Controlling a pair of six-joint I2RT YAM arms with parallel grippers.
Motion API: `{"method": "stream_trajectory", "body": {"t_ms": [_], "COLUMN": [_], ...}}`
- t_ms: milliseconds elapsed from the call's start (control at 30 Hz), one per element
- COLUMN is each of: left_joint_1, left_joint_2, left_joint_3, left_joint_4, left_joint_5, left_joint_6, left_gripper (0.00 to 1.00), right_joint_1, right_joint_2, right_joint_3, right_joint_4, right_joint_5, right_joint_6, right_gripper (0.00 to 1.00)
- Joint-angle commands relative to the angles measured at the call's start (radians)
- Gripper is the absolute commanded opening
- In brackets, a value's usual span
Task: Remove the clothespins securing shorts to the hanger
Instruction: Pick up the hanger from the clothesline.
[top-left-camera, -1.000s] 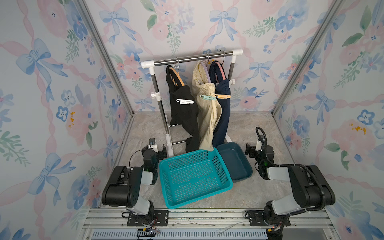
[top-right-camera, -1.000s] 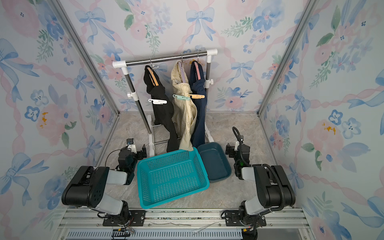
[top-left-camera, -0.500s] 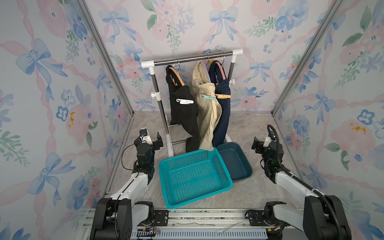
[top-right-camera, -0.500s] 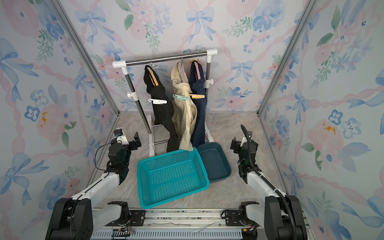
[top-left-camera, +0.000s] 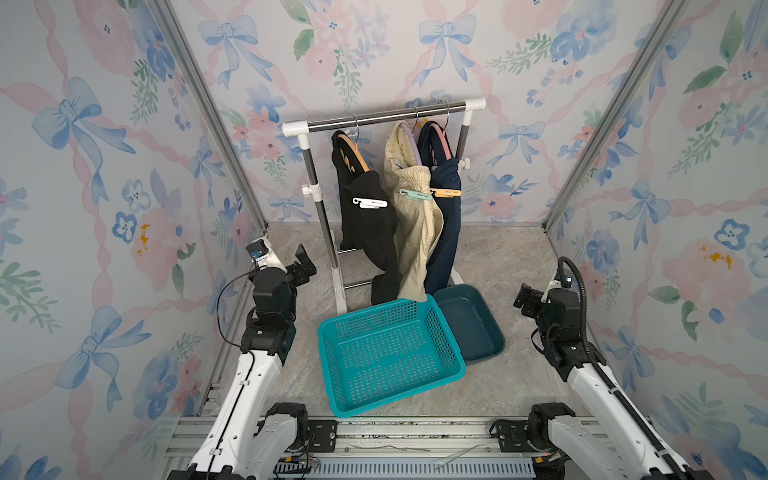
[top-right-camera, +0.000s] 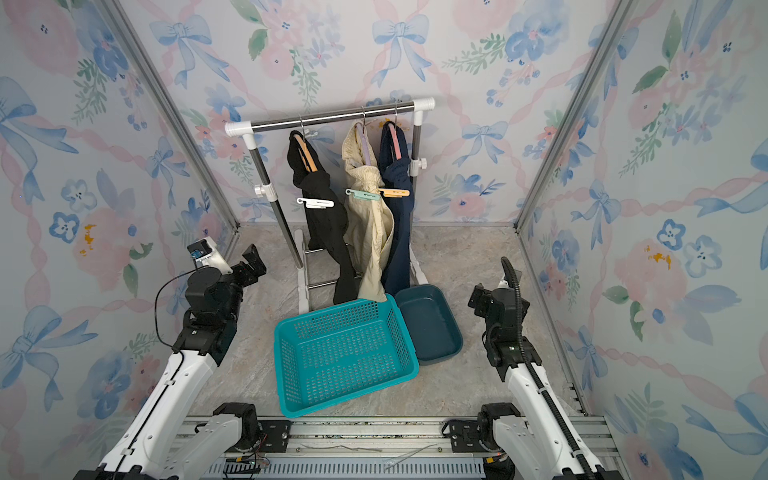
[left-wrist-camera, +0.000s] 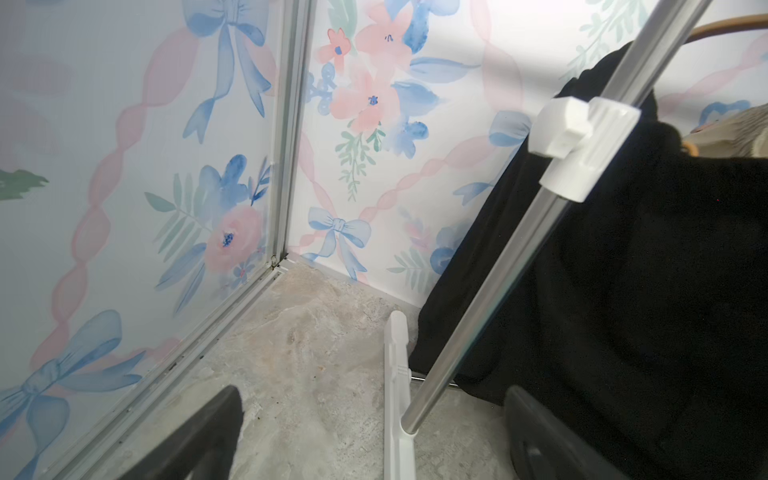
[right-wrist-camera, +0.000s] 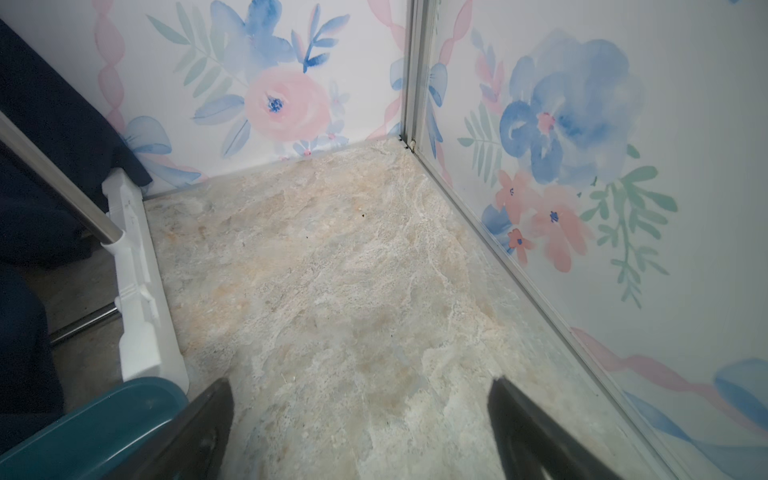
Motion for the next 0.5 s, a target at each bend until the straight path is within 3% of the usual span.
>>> {"method": "stream_trajectory", "body": {"t_ms": [0, 233, 467], "left_joint_1": [-0.039, -0.226, -0.394], "left_joint_2": [-0.037, -0.061, 0.018], "left_joint_3": [0.039, 0.123, 0.27], "left_joint_4": [-0.064, -0.087, -0.115], "left_joint_5": [0.065, 0.043, -0.035], "left_joint_6": [-0.05, -0.072, -0.057], "left_gripper": [0.98, 0.98, 0.98], "right_joint_1": [0.027, 0.066, 0.095], "right_joint_2": [-0.024, -0.047, -0.107], "right_joint_3": [0.056, 0.109, 0.134], "right_joint_4": [-0.149, -0.313, -0.395], "right_joint_5": [0.055, 0.102, 0.118], "right_joint_6": [0.053, 0.106, 0.136], "right_gripper": [0.97, 0.97, 0.96]}}
